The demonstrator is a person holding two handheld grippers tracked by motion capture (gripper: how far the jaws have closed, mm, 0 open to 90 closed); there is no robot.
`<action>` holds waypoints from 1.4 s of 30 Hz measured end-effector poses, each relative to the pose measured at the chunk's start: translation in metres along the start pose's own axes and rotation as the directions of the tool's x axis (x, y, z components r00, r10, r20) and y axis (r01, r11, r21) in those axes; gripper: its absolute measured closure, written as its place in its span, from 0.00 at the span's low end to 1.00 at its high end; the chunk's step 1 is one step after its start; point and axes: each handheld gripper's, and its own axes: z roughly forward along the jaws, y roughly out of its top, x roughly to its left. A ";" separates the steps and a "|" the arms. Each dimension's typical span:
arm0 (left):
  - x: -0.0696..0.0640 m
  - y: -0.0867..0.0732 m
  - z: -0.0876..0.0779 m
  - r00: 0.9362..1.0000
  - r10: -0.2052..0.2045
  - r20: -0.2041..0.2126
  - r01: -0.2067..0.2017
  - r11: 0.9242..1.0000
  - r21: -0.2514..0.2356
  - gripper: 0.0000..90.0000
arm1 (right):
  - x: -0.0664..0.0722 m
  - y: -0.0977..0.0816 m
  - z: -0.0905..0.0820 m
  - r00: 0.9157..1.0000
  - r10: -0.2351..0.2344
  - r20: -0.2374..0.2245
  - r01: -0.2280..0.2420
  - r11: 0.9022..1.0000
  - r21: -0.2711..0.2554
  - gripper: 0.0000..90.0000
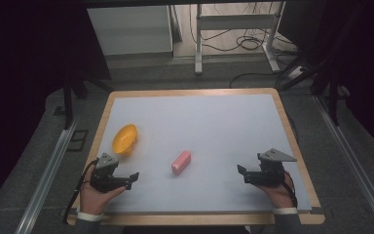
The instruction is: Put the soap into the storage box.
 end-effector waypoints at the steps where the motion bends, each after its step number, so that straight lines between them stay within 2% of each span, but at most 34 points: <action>1: -0.001 0.003 -0.001 1.000 -0.014 0.008 0.014 1.000 -0.014 0.09 | 0.000 0.000 0.000 1.000 -0.007 -0.002 0.007 1.000 -0.002 0.10; 3: -0.002 0.004 -0.003 1.000 -0.018 0.007 0.018 1.000 -0.026 0.10 | -0.001 0.000 -0.001 1.000 -0.008 -0.007 0.008 1.000 -0.004 0.10; 9: -0.008 0.008 -0.003 1.000 0.015 0.000 -0.015 1.000 -0.023 0.13 | -0.008 -0.001 -0.006 0.999 0.033 -0.015 -0.034 0.999 -0.021 0.11; 14: -0.010 0.007 -0.002 1.000 0.029 -0.011 -0.030 1.000 -0.004 0.14 | -0.005 0.000 -0.006 1.000 0.027 -0.012 -0.027 0.999 -0.022 0.12; 17: -0.011 0.007 -0.003 1.000 0.015 0.011 -0.015 1.000 -0.011 0.14 | -0.001 -0.001 -0.005 1.000 0.015 -0.016 -0.015 1.000 -0.013 0.12; 21: -0.010 0.008 -0.005 1.000 0.010 0.008 -0.010 1.000 -0.010 0.16 | -0.001 -0.001 -0.006 1.000 0.010 -0.019 -0.010 1.000 -0.022 0.13; 23: -0.008 0.008 -0.008 1.000 -0.001 -0.005 0.001 1.000 -0.014 0.16 | -0.001 -0.002 -0.006 1.000 -0.007 -0.011 0.007 1.000 -0.011 0.13; 25: -0.008 0.008 -0.008 1.000 -0.003 -0.012 0.003 1.000 -0.008 0.17 | -0.002 -0.002 -0.005 1.000 -0.005 -0.009 0.005 1.000 -0.008 0.13; 28: -0.009 0.009 -0.007 1.000 -0.008 -0.016 0.008 1.000 0.007 0.19 | -0.007 -0.003 -0.004 1.000 0.025 -0.009 -0.025 1.000 -0.007 0.13; 31: -0.011 0.012 -0.008 0.999 0.006 -0.036 -0.006 1.000 0.018 0.21 | -0.011 -0.003 -0.005 0.999 0.043 -0.014 -0.043 0.999 -0.010 0.13; 34: -0.018 0.019 -0.009 0.997 0.049 -0.052 -0.046 0.998 0.050 0.24 | -0.016 -0.004 -0.007 0.999 0.040 -0.026 -0.040 0.999 -0.012 0.13; 38: -0.020 0.024 -0.009 0.998 0.031 -0.060 -0.028 0.998 0.053 0.24 | -0.021 -0.007 -0.011 0.998 0.049 -0.026 -0.050 0.999 -0.017 0.13; 42: -0.025 0.030 -0.011 0.996 0.063 -0.062 -0.059 0.997 0.057 0.25 | -0.023 -0.009 -0.013 0.999 0.047 -0.019 -0.048 0.999 -0.016 0.13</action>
